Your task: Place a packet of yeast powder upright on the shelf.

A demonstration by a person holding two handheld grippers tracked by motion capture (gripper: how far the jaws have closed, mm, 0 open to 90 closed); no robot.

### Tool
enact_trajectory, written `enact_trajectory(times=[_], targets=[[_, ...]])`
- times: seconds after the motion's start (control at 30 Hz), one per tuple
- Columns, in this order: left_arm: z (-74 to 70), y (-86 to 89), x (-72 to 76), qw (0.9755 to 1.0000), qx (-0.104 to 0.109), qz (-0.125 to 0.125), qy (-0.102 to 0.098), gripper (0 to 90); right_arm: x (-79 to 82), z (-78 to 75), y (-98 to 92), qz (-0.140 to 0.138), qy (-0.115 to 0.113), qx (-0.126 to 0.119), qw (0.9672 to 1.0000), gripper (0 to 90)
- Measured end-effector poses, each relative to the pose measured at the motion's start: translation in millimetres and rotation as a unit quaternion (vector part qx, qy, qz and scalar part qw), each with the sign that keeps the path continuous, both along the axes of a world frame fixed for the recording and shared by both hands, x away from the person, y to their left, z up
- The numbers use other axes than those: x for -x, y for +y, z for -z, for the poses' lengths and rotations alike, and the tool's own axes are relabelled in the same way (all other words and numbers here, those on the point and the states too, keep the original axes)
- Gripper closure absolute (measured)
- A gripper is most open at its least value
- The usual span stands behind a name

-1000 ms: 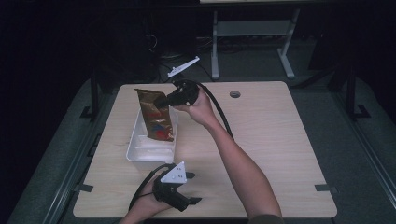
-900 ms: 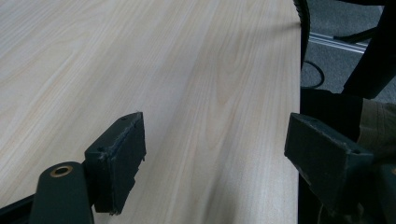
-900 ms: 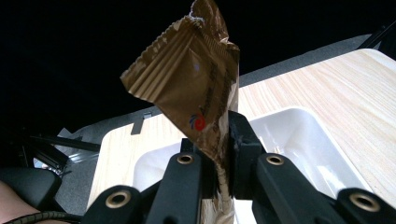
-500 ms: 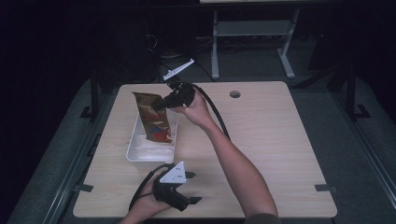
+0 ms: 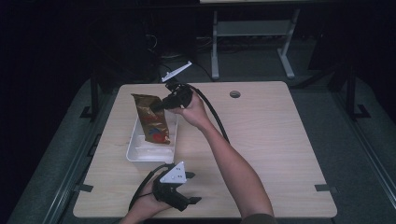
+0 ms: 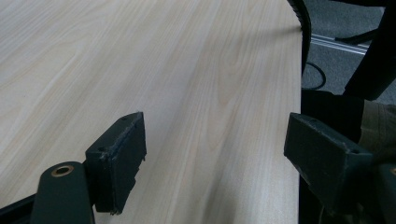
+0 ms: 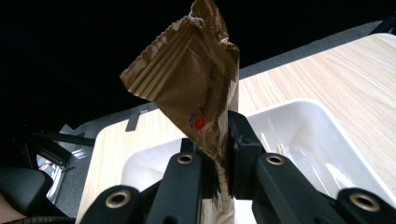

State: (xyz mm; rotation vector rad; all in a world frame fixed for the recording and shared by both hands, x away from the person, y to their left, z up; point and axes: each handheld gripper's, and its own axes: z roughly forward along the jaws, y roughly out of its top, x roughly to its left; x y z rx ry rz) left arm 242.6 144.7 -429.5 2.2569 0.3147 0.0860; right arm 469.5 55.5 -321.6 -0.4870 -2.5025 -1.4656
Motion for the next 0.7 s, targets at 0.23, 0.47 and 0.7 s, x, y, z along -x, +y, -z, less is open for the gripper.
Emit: enact_trajectory(times=[0.23,0.47,0.7], targets=[[-0.2,0.2,0.3,1.0,0.001,0.0,-0.001,20.4,-0.9,4.6,5.0,-0.001,0.002,0.001,1.0,83.7],[0.0,0.5,-0.1,1.0,0.0,0.001,0.0,20.4,-2.8,10.2,7.9,-0.002,0.005,0.001,1.0,83.7],[0.1,0.0,0.1,1.0,0.0,0.002,0.0,20.3,-3.9,14.7,8.0,-0.001,0.011,-0.001,0.9999,83.7]])
